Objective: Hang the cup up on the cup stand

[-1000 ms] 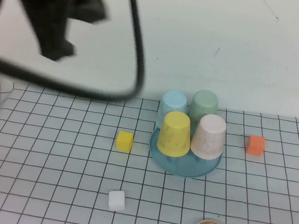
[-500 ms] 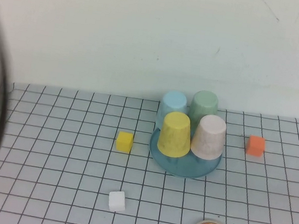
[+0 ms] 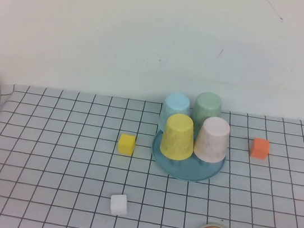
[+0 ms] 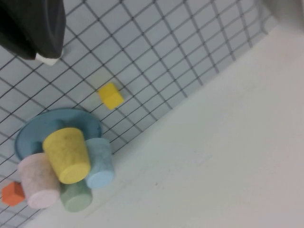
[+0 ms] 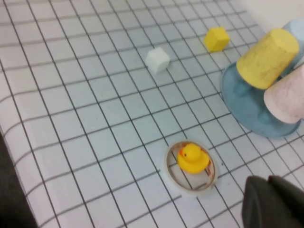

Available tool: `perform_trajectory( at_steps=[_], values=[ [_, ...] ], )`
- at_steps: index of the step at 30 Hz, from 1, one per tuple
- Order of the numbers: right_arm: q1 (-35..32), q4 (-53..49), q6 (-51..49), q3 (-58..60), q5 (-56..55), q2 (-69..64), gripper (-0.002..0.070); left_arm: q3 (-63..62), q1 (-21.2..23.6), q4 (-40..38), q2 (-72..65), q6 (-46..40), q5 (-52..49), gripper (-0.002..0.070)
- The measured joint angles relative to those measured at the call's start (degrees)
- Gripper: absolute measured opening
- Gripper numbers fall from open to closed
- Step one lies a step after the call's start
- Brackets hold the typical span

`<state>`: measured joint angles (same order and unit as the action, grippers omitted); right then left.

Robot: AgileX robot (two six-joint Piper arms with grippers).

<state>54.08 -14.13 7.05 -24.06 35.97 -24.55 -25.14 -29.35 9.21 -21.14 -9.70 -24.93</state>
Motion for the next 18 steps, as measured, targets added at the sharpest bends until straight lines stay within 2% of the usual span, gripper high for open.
perform_trajectory(
  at_steps=[7,18],
  values=[
    [0.0,1.1,-3.3,1.1,-0.8,1.3,-0.0001,15.7,0.0,-0.7,6.3,2.4,12.1,0.0],
    [0.0,3.0,-4.8,1.1,-0.8,1.3,-0.0001,18.7,0.0,-1.3,6.6,2.6,15.3,0.0]
  ],
)
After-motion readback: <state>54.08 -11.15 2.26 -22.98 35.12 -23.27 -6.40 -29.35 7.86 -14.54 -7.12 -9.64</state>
